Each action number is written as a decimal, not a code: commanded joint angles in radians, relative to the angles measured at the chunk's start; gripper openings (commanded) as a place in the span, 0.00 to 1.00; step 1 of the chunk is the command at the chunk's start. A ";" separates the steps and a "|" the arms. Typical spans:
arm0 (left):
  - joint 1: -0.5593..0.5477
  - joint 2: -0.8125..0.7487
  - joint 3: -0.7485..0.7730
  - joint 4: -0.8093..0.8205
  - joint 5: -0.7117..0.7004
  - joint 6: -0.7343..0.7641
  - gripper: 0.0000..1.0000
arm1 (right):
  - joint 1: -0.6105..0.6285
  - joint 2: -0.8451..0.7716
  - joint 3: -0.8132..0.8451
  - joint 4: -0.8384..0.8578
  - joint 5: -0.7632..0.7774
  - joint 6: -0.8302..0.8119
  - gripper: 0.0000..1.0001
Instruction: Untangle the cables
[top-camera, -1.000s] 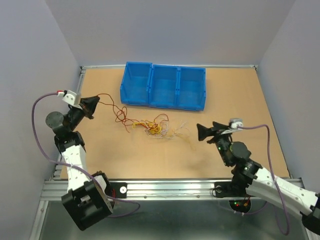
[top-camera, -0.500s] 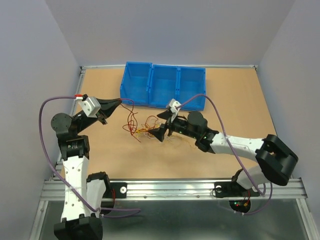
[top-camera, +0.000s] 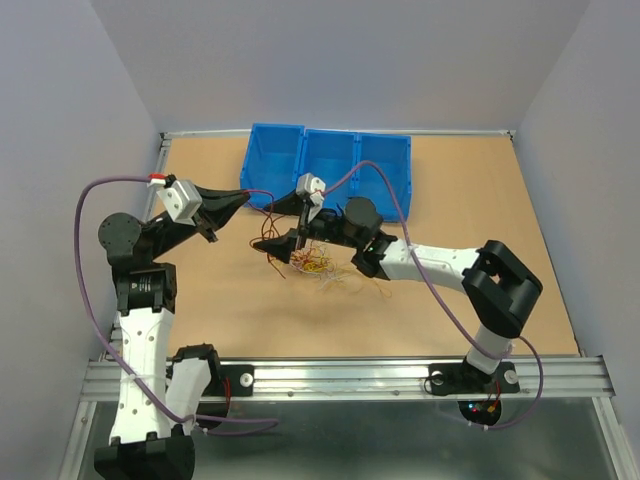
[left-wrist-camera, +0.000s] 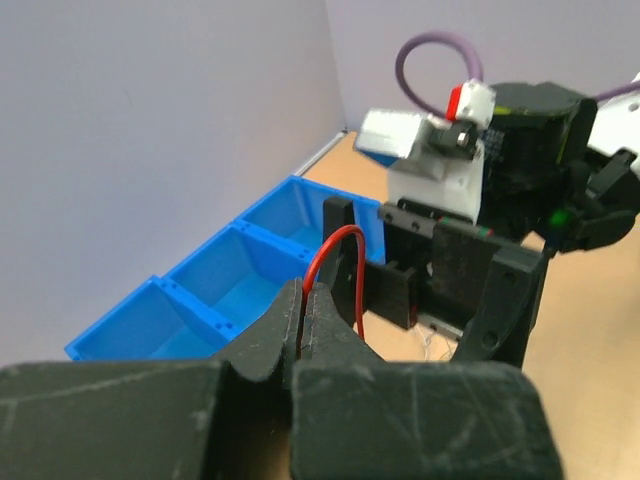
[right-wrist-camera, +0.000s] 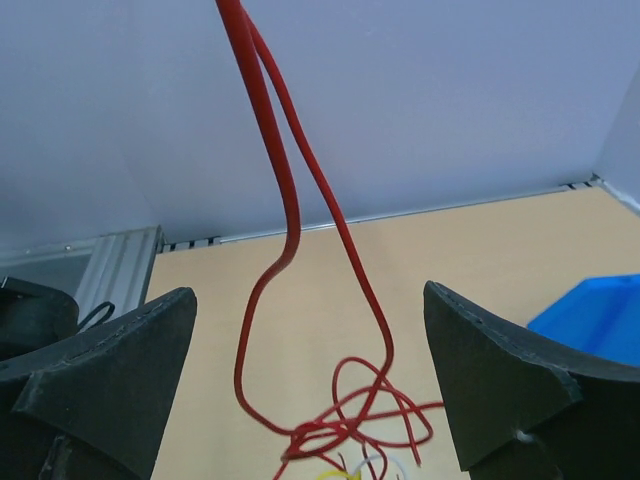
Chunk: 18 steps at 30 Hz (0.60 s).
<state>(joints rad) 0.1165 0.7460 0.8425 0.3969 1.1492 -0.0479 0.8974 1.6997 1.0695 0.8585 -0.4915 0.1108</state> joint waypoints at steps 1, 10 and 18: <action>-0.031 0.006 0.104 0.028 -0.035 -0.035 0.00 | 0.040 0.101 0.096 0.074 -0.044 0.018 1.00; -0.060 0.180 0.509 -0.022 -0.118 -0.132 0.00 | 0.057 0.308 0.008 0.270 0.108 0.039 0.56; -0.058 0.464 1.054 -0.371 -0.434 -0.138 0.00 | 0.057 0.230 -0.373 0.488 0.278 0.098 0.07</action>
<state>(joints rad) 0.0597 1.1553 1.7683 0.1268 0.8783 -0.1589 0.9546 2.0155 0.9066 1.1641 -0.3351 0.1806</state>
